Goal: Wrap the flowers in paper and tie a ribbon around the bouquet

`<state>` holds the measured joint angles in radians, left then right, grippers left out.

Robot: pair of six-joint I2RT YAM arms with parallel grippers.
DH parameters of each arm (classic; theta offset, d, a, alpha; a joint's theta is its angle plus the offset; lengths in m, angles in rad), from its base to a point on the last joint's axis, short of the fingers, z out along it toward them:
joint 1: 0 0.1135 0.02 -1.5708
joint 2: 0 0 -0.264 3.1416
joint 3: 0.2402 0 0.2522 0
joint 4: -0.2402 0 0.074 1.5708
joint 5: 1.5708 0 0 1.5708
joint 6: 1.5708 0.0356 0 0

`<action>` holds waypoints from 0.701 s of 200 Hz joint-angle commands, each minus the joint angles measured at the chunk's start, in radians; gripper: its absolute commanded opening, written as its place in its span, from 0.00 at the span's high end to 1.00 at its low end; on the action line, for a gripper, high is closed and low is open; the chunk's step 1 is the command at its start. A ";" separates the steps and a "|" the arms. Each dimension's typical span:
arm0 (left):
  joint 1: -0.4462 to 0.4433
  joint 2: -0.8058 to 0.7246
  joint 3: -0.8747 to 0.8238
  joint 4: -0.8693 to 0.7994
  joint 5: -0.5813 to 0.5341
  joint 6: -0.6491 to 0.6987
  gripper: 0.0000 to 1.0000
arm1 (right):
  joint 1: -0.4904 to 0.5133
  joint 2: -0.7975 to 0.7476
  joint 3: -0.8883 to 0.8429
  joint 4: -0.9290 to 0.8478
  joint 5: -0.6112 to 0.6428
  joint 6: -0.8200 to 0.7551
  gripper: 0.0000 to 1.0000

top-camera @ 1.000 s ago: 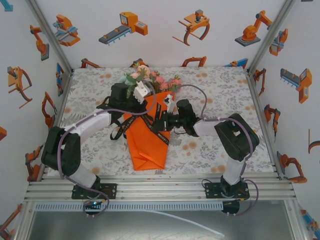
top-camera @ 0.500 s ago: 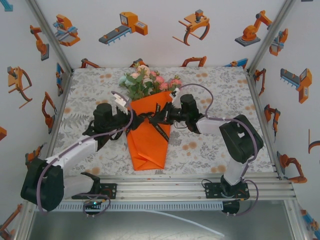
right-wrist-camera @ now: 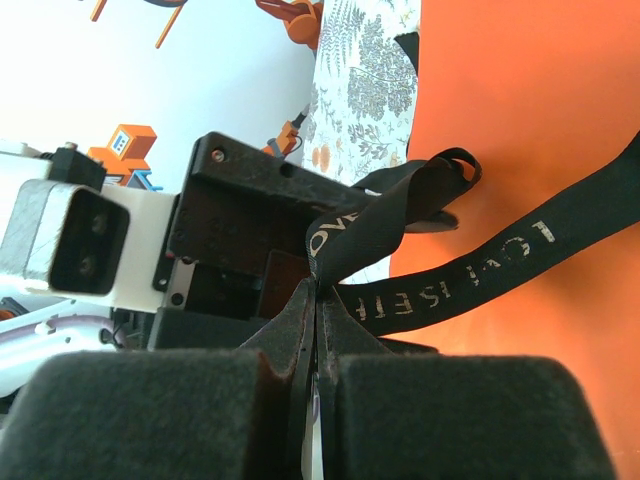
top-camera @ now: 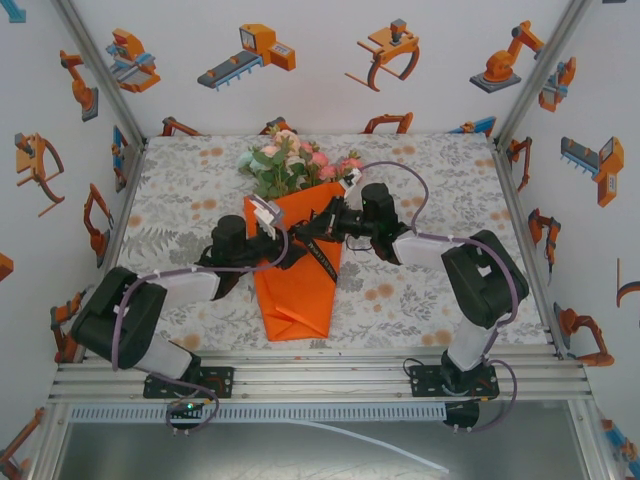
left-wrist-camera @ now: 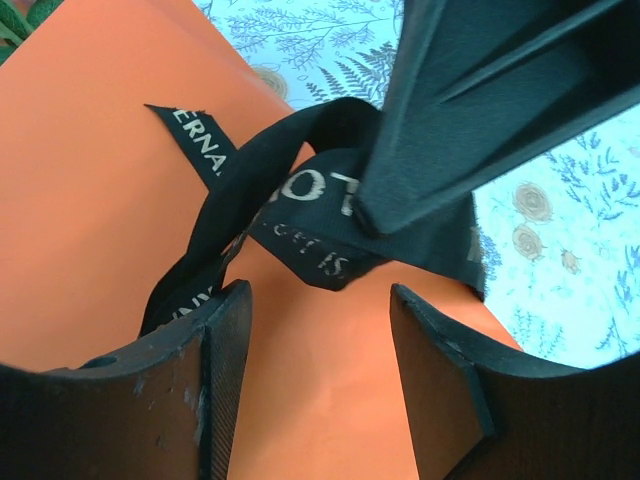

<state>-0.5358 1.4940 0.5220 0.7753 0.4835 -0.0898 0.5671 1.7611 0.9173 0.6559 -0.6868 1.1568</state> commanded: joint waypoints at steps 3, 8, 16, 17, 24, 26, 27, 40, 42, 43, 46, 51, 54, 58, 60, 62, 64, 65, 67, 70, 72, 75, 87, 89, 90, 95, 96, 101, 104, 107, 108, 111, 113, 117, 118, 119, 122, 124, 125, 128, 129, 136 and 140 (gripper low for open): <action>0.000 0.057 0.042 0.170 0.054 -0.058 0.44 | -0.003 -0.029 0.018 0.029 0.013 0.014 1.00; 0.000 0.070 0.045 0.191 0.064 -0.074 0.44 | -0.003 -0.030 0.018 0.029 0.013 0.012 1.00; -0.001 0.086 0.046 0.235 0.075 -0.101 0.45 | -0.003 -0.029 0.017 0.030 0.016 0.008 1.00; -0.001 0.088 0.045 0.239 0.076 -0.104 0.45 | -0.003 -0.030 0.017 0.030 0.016 0.008 1.00; -0.001 0.098 0.040 0.275 0.079 -0.123 0.46 | -0.003 -0.029 0.016 0.029 0.019 0.003 1.00; -0.001 0.099 0.041 0.282 0.079 -0.127 0.46 | -0.003 -0.028 0.014 0.029 0.020 0.002 1.00; -0.001 0.099 0.040 0.284 0.079 -0.130 0.46 | -0.003 -0.028 0.014 0.030 0.021 0.002 1.00; -0.003 0.099 0.040 0.288 0.088 -0.142 0.48 | -0.003 -0.025 0.013 0.030 0.025 -0.011 1.00; -0.003 0.097 0.041 0.283 0.089 -0.142 0.48 | -0.004 -0.023 0.014 0.029 0.026 -0.014 1.00; -0.003 0.097 0.042 0.281 0.090 -0.142 0.48 | -0.004 -0.023 0.014 0.029 0.026 -0.014 1.00; -0.006 0.092 0.042 0.272 0.092 -0.139 0.49 | -0.004 -0.022 0.014 0.029 0.026 -0.016 1.00; -0.008 0.086 0.044 0.254 0.088 -0.130 0.50 | -0.004 -0.018 0.016 0.030 0.026 -0.017 1.00; -0.011 0.082 0.044 0.241 0.085 -0.124 0.52 | -0.005 -0.016 0.018 0.030 0.024 -0.017 1.00; -0.013 0.077 0.044 0.226 0.081 -0.116 0.55 | -0.006 -0.013 0.020 0.029 0.020 -0.017 1.00; -0.014 0.073 0.044 0.219 0.079 -0.113 0.57 | -0.006 -0.011 0.022 0.030 0.019 -0.018 1.00; -0.014 0.069 0.042 0.213 0.076 -0.110 0.60 | -0.004 -0.011 0.023 0.030 0.018 -0.019 1.00; -0.015 0.066 0.041 0.208 0.075 -0.107 0.63 | -0.005 -0.010 0.025 0.029 0.017 -0.020 1.00; -0.015 0.065 0.041 0.205 0.074 -0.107 0.64 | -0.006 -0.010 0.026 0.029 0.017 -0.020 1.00; -0.015 0.063 0.040 0.201 0.074 -0.106 0.68 | -0.007 -0.010 0.027 0.029 0.016 -0.021 1.00; -0.015 0.060 0.040 0.196 0.073 -0.105 0.74 | -0.007 -0.011 0.027 0.029 0.016 -0.022 1.00; -0.016 0.056 0.040 0.193 0.073 -0.104 0.78 | -0.009 -0.010 0.026 0.028 0.018 -0.023 1.00; -0.016 0.052 0.038 0.189 0.074 -0.106 0.84 | -0.011 -0.010 0.027 0.028 0.019 -0.024 1.00; -0.011 0.025 0.041 0.132 0.072 -0.126 1.00 | -0.023 -0.014 0.022 0.027 0.026 -0.035 1.00; -0.011 0.021 0.044 0.114 0.071 -0.133 1.00 | -0.026 -0.016 0.020 0.026 0.029 -0.037 1.00; -0.010 0.016 0.047 0.099 0.071 -0.136 1.00 | -0.028 -0.017 0.019 0.026 0.030 -0.038 1.00; -0.006 -0.002 0.067 0.017 0.069 -0.154 1.00 | -0.037 -0.019 0.014 0.026 0.034 -0.049 1.00; -0.005 -0.006 0.071 -0.001 0.068 -0.158 1.00 | -0.039 -0.019 0.013 0.025 0.034 -0.052 1.00; -0.003 -0.026 0.102 -0.115 0.064 -0.173 1.00 | -0.048 -0.021 0.009 0.020 0.036 -0.074 1.00; -0.003 -0.039 0.127 -0.199 0.061 -0.182 1.00 | -0.054 -0.023 0.007 0.013 0.037 -0.092 1.00; -0.003 -0.052 0.156 -0.290 0.061 -0.187 1.00 | -0.059 -0.024 0.007 0.001 0.039 -0.111 0.99; -0.003 -0.055 0.165 -0.316 0.061 -0.189 1.00 | -0.061 -0.023 0.006 -0.003 0.041 -0.111 0.99; -0.006 -0.066 0.196 -0.403 0.059 -0.191 1.00 | -0.065 -0.025 0.007 -0.021 0.044 -0.136 0.98; -0.008 -0.070 0.212 -0.448 0.057 -0.192 1.00 | -0.066 -0.026 0.008 -0.035 0.045 -0.166 0.97; -0.012 -0.078 0.247 -0.542 0.054 -0.193 1.00 | -0.067 -0.028 0.013 -0.068 0.053 -0.212 0.96; -0.014 -0.080 0.257 -0.567 0.052 -0.194 1.00 | -0.067 -0.028 0.014 -0.077 0.054 -0.212 0.95; -0.015 -0.082 0.265 -0.588 0.050 -0.196 1.00 | -0.067 -0.028 0.016 -0.086 0.054 -0.236 0.95; -0.018 -0.086 0.285 -0.641 0.045 -0.203 1.00 | -0.066 -0.029 0.021 -0.120 0.061 -0.283 0.93; -0.019 -0.089 0.296 -0.673 0.041 -0.213 1.00 | -0.063 -0.029 0.027 -0.140 0.065 -0.296 0.93; -0.019 -0.090 0.301 -0.686 0.039 -0.216 1.00 | -0.063 -0.030 0.029 -0.156 0.069 -0.329 0.92; -0.020 -0.093 0.316 -0.724 0.036 -0.236 1.00 | -0.060 -0.030 0.035 -0.193 0.080 -0.356 0.91; -0.020 -0.094 0.320 -0.733 0.035 -0.243 1.00 | -0.060 -0.031 0.037 -0.210 0.087 -0.389 0.91; -0.020 -0.098 0.343 -0.794 0.029 -0.295 1.00 | -0.051 -0.030 0.052 -0.295 0.125 -0.465 0.87; -0.020 -0.101 0.353 -0.820 0.022 -0.327 1.00 | -0.047 -0.031 0.056 -0.330 0.141 -0.516 0.84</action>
<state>-0.5514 1.4540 0.7792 0.3885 0.5270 -0.2726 0.5171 1.7592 0.9291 0.5629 -0.6483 0.9695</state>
